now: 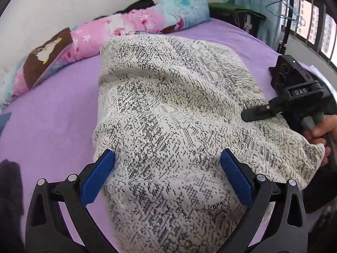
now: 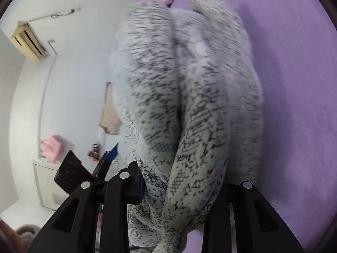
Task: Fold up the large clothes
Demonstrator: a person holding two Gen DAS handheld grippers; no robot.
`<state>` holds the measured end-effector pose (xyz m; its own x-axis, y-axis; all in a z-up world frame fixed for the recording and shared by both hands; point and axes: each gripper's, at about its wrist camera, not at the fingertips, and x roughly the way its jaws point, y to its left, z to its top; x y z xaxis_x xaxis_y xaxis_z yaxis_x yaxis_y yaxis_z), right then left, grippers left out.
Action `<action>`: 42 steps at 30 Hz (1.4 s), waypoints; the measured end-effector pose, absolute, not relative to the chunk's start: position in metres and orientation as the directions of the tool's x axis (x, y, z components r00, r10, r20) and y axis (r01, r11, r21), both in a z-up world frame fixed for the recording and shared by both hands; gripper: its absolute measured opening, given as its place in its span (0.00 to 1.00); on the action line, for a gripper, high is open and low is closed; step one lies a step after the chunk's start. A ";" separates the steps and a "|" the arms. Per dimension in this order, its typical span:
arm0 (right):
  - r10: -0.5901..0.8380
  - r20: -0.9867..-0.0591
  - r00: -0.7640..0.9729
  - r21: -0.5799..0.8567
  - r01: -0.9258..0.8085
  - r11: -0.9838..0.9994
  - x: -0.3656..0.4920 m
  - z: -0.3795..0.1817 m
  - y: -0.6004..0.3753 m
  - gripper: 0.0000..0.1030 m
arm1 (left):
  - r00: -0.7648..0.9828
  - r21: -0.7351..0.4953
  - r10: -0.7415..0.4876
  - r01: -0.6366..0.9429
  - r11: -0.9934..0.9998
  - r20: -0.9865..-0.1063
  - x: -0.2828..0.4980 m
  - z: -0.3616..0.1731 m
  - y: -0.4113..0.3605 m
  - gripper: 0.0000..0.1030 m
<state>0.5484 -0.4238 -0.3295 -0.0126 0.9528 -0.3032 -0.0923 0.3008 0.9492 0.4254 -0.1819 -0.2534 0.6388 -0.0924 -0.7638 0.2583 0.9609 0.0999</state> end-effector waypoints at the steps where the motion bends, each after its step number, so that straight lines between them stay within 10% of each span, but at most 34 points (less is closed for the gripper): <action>1: 0.949 -0.315 -0.018 0.946 -0.089 0.312 0.549 -0.335 -0.423 0.29 | 0.648 0.130 -0.069 0.254 0.958 -0.758 0.423 -0.262 -0.185 0.94; 9: 0.860 -0.508 -0.049 0.847 -0.209 0.488 0.542 -0.274 -0.407 0.39 | 0.702 0.179 -0.049 0.247 0.952 -0.710 0.415 -0.281 -0.183 0.94; 14: 0.665 -0.746 -0.039 0.636 -0.341 0.693 0.530 -0.217 -0.380 0.75 | 0.713 0.179 -0.054 0.247 0.952 -0.699 0.417 -0.282 -0.180 0.94; 25: 0.402 -0.901 0.162 0.253 -0.556 0.792 0.598 -0.090 -0.304 0.88 | 0.755 0.176 -0.074 0.245 0.953 -0.652 0.402 -0.282 -0.185 0.93; 35: 0.260 -0.963 0.067 0.177 -0.569 0.803 0.698 -0.140 -0.159 0.88 | 0.758 0.148 -0.103 0.255 0.955 -0.644 0.401 -0.281 -0.180 0.93; 38: 0.243 -0.970 -0.024 0.213 -0.568 0.795 0.701 -0.166 -0.143 0.83 | 0.758 0.135 -0.116 0.261 0.956 -0.642 0.400 -0.281 -0.178 0.93; 40: 0.235 -0.970 -0.066 0.226 -0.599 0.768 0.696 -0.178 -0.135 0.30 | 0.757 0.127 -0.121 0.261 0.957 -0.642 0.401 -0.281 -0.176 0.93; 42: 0.225 -0.973 -0.054 0.214 -0.573 0.791 0.700 -0.185 -0.143 0.25 | 0.755 0.107 -0.139 0.267 0.958 -0.640 0.401 -0.280 -0.171 0.93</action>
<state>0.7005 -0.1433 -0.1851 -0.0537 0.2246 -0.9730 -0.5729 0.7911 0.2142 0.4011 -0.1709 -0.2799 0.7555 -0.1391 -0.6402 0.2673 0.9576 0.1072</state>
